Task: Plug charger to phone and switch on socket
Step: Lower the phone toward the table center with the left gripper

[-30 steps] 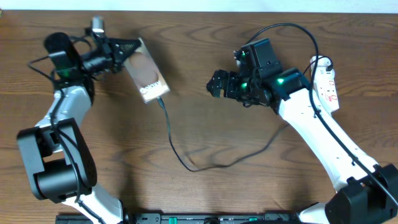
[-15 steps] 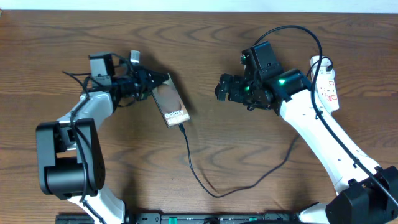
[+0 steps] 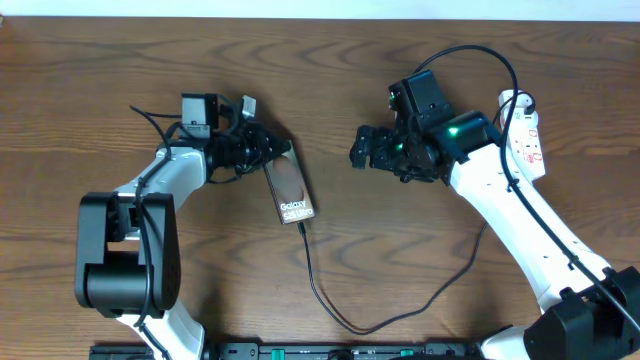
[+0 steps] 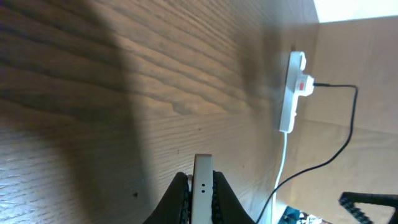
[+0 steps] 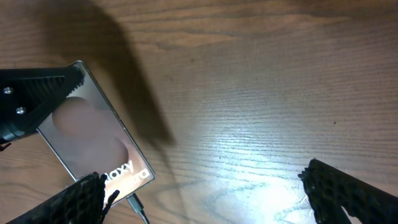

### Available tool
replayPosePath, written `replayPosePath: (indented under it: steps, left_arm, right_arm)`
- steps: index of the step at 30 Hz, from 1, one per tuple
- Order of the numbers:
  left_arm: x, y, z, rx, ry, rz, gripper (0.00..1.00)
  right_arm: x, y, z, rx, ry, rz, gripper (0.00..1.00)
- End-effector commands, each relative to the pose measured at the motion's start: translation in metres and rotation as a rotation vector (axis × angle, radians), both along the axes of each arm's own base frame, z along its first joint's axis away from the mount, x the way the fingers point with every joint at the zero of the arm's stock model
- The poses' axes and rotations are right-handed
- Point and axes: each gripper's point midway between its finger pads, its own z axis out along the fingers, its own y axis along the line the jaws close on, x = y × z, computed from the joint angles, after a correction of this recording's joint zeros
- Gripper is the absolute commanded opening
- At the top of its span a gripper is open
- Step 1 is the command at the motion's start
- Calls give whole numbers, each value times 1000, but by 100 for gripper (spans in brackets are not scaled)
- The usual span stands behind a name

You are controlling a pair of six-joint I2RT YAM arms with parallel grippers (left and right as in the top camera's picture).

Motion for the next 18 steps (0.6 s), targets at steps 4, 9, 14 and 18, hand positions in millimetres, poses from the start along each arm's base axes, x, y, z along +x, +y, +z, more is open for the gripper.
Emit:
replayPosePath:
  steps: [4,9,14,18]
  left_arm:
    - [-10,-6,-5,95,-2,-35,7]
    - [-15,-11,-9,117,-2,-59,8]
    - [-23,0,-24,195,63,-31,7]
    - [-28,3,-30,216,87,-36,8]
  right_arm:
    - [-2,-2,6,-38,-29,2,99]
    - [-3,2,6,-59,-46,15,99]
    - [-3,2,6,-65,-46,-1,99]
    - [-3,2,6,-65,-46,-2,99]
